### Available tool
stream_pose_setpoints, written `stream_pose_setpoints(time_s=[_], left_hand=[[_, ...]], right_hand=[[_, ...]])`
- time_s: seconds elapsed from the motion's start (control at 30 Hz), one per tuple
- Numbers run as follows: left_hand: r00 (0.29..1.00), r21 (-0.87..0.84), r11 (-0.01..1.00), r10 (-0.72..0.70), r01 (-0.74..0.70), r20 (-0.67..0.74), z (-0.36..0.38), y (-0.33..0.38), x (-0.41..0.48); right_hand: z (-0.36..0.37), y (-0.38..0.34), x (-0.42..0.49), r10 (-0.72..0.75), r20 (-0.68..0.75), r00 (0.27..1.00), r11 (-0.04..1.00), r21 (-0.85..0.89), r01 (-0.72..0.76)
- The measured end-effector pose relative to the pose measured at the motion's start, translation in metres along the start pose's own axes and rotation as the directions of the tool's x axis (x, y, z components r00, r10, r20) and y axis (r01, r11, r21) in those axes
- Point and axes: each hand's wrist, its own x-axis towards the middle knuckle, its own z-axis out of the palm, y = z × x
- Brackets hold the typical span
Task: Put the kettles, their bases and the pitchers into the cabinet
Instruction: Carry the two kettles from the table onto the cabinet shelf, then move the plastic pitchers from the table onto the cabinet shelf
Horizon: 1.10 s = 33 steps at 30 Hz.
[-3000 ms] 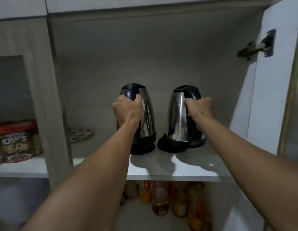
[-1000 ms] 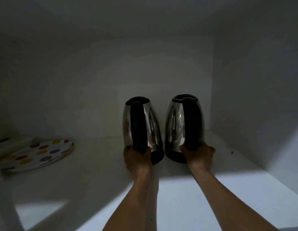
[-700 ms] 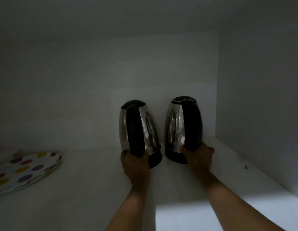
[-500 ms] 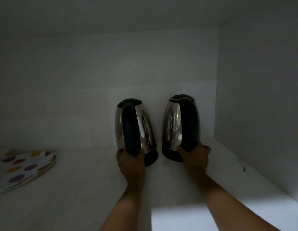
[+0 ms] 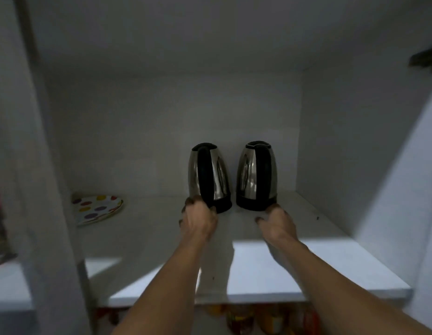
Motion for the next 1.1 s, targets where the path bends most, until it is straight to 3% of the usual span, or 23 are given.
stream_pose_setpoints(time_s=[0.13, 0.3, 0.47, 0.67, 0.87, 1.1], left_hand=[[0.996, 0.159, 0.983, 0.093, -0.092, 0.0, -0.044, 0.013, -0.057], [0.992, 0.278, 0.956, 0.116, -0.096, -0.055, -0.108, 0.012, -0.117], [0.979, 0.333, 0.942, 0.019, 0.051, -0.205, -0.166, -0.013, -0.188], [0.957, 0.439, 0.867, -0.127, 0.235, -0.262, -0.231, -0.064, -0.297], [0.85, 0.471, 0.727, -0.309, 0.5, -0.427, -0.331, -0.12, -0.407], [0.676, 0.417, 0.551, -0.438, 0.723, -0.593, -0.444, -0.19, -0.549]], right_hand=[[-0.028, -0.021, -0.058, -0.146, 0.055, 0.988, 0.98, -0.131, 0.152], [-0.047, -0.055, -0.12, -0.273, 0.122, 0.954, 0.954, -0.093, 0.284], [-0.038, -0.08, -0.197, -0.437, 0.226, 0.871, 0.889, -0.041, 0.457], [-0.013, -0.097, -0.303, -0.517, 0.407, 0.753, 0.833, 0.037, 0.552], [0.014, -0.147, -0.437, -0.664, 0.531, 0.526, 0.697, 0.188, 0.692], [0.041, -0.206, -0.626, -0.746, 0.595, 0.299, 0.594, 0.392, 0.702]])
